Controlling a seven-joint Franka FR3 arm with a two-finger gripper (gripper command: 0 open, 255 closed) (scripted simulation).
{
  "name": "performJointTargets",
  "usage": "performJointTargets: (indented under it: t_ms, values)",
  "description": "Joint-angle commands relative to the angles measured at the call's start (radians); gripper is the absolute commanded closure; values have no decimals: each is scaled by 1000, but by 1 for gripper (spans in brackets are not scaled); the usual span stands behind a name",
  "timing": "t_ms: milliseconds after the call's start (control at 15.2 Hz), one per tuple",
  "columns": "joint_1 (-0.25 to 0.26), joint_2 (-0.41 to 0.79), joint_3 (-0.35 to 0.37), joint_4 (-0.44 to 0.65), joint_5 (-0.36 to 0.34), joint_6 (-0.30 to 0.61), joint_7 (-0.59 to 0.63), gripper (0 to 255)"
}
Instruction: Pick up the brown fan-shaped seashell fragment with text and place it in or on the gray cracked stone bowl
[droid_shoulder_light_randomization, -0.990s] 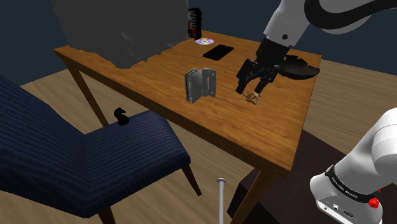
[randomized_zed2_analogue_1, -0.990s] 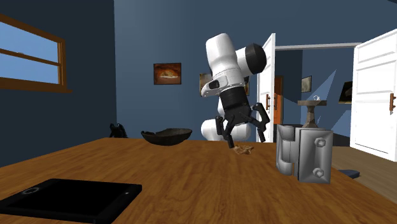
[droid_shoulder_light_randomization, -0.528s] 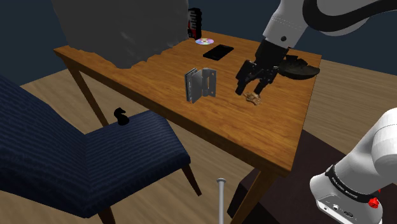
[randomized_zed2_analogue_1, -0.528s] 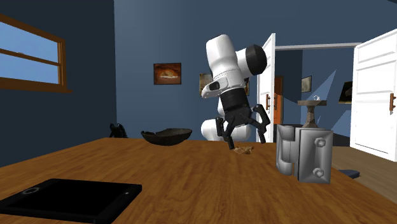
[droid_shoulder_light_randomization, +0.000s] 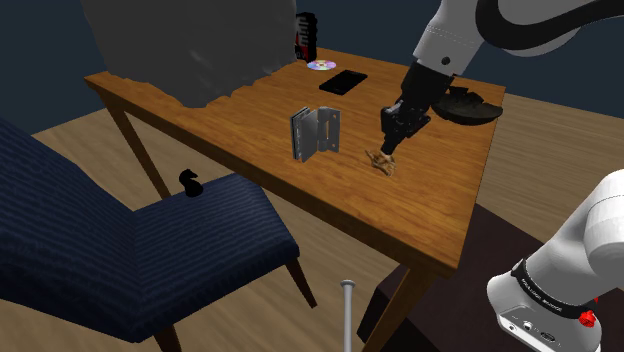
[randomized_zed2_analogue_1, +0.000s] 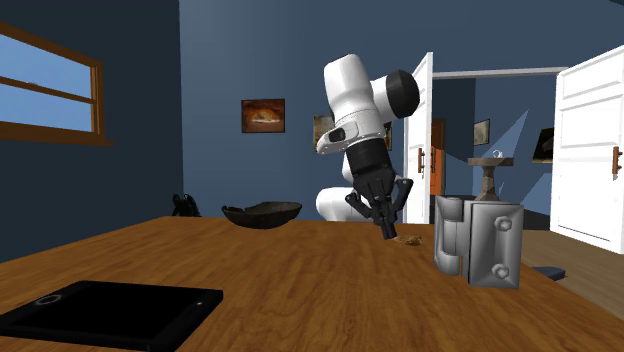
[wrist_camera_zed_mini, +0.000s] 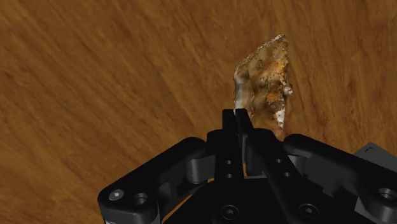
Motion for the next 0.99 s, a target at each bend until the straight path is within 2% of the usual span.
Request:
performJointTargets:
  t_ms: [0,66,132,396,462,924]
  values:
    - [0,0,0,0,0,0,0,255]
    - [0,0,0,0,0,0,0,255]
    - [0,0,0,0,0,0,0,0]
    - [-28,19,214,168,-200,-205,245,0]
    - [-31,23,228,180,-211,-220,258,0]
    - [-28,37,247,89,-200,-115,256,0]
